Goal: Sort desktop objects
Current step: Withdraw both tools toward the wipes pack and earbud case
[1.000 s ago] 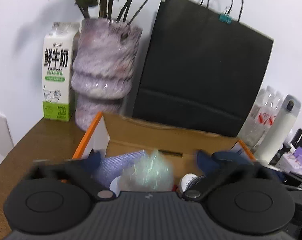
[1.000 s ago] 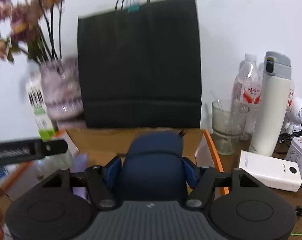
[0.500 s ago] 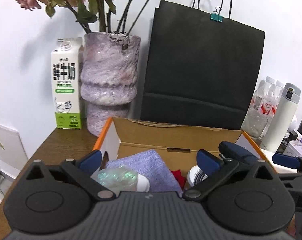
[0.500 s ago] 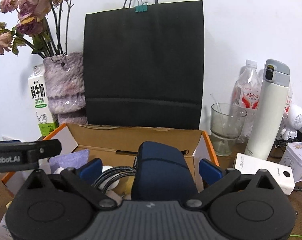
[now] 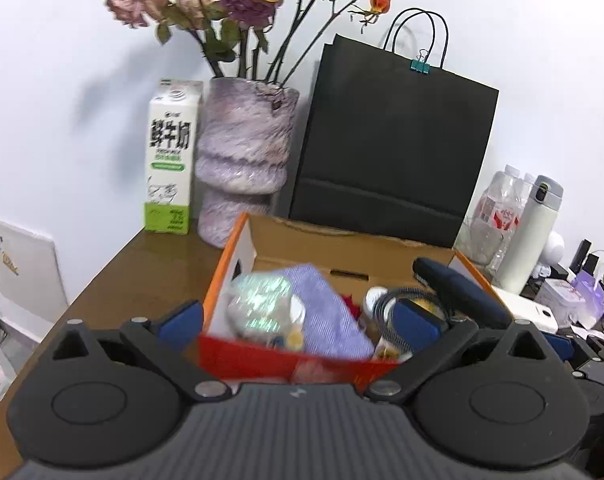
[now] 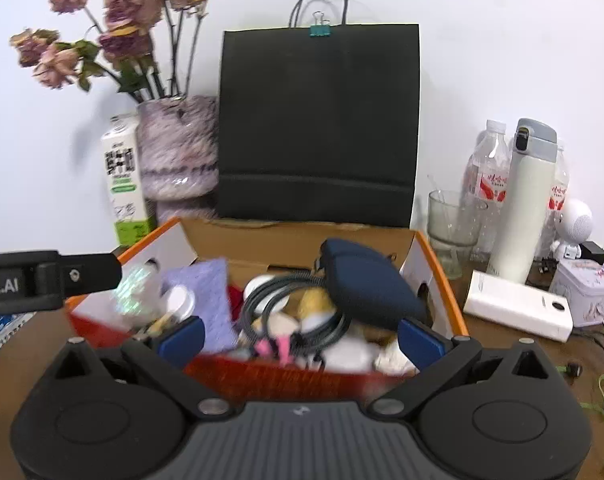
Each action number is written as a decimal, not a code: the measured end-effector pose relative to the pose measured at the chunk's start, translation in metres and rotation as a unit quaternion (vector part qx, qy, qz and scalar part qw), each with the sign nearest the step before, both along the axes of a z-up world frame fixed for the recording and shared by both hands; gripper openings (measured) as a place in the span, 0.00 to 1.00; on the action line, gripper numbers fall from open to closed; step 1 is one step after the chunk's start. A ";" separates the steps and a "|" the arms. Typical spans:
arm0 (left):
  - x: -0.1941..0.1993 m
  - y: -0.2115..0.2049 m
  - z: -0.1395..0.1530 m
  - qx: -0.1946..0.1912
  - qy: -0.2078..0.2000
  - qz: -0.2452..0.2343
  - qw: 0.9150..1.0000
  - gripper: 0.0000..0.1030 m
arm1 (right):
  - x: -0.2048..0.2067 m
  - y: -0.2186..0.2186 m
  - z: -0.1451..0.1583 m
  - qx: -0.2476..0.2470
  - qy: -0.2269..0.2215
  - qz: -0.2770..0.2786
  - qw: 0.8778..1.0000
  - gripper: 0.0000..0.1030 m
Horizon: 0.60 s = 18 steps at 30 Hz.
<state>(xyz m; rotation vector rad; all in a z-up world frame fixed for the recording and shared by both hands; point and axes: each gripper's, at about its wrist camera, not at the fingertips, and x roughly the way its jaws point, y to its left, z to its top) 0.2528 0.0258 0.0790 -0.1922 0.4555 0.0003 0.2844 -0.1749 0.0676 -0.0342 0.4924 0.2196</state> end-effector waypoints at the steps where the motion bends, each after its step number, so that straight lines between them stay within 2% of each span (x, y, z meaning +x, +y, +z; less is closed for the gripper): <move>1: -0.006 0.003 -0.002 -0.005 0.004 0.003 1.000 1.00 | -0.006 0.000 -0.001 0.001 0.002 -0.001 1.000 1.00; 5: -0.023 0.008 -0.010 -0.020 0.023 0.014 0.999 1.00 | -0.023 0.002 -0.009 0.003 0.014 -0.003 1.000 1.00; 11: -0.053 0.006 -0.019 0.004 0.011 0.022 1.000 1.00 | -0.046 0.006 -0.023 -0.002 0.030 0.001 1.000 1.00; 18: -0.069 0.011 -0.042 0.016 0.042 0.017 0.999 1.00 | -0.066 0.010 -0.037 -0.003 0.053 0.019 0.998 1.00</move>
